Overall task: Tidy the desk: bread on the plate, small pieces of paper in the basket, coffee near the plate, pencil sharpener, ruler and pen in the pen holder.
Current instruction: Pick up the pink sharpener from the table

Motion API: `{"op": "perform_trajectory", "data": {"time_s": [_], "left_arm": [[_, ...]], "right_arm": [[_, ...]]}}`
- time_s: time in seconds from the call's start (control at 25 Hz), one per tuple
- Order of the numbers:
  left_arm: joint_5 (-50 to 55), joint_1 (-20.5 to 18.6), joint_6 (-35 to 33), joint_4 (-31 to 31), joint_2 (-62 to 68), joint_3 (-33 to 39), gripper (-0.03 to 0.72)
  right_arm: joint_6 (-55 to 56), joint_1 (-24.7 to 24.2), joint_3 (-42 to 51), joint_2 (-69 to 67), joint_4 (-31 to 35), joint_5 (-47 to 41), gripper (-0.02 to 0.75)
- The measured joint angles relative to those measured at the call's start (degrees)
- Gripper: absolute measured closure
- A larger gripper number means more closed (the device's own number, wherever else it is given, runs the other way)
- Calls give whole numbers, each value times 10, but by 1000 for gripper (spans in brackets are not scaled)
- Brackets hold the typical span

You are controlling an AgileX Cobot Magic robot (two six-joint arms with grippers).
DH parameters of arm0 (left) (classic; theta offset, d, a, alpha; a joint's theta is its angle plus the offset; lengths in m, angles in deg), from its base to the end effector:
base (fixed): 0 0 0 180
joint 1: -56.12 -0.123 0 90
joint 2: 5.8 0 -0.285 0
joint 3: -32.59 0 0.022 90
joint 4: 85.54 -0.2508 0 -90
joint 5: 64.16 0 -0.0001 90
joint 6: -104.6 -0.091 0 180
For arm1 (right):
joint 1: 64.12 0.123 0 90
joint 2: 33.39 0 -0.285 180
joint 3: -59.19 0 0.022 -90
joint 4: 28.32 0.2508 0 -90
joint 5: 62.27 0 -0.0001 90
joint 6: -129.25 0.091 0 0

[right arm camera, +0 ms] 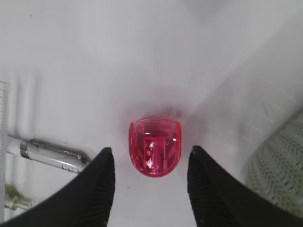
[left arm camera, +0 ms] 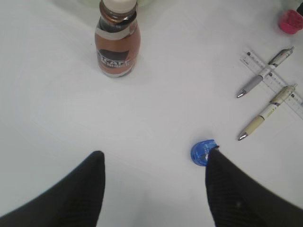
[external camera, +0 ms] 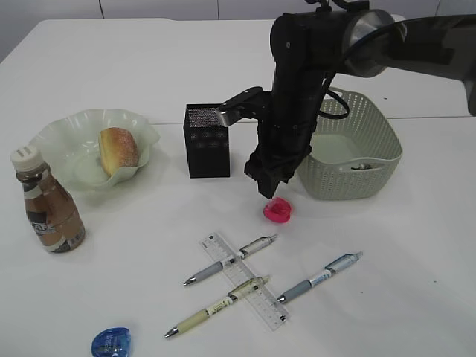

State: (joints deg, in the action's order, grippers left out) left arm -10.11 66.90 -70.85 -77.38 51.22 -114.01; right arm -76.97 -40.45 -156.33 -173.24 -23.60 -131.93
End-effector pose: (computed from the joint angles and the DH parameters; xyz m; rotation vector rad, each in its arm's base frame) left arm 0.1440 -0.0381 0.3089 0.0785 2.5303 -0.2866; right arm 0.4329 0.1974 0.1758 -1.2452 2.7654 0.1159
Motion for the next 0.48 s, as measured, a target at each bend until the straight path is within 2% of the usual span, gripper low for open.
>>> {"op": "perform_trajectory", "data": {"time_s": [0.24, 0.48], "left_arm": [[5, 0, 0, -4, 0, 0, 200], [9, 0, 0, -14, 0, 0, 200]], "right_arm": [[29, 0, 0, 0, -11, 0, 299], [31, 0, 0, 0, -21, 0, 281]]}}
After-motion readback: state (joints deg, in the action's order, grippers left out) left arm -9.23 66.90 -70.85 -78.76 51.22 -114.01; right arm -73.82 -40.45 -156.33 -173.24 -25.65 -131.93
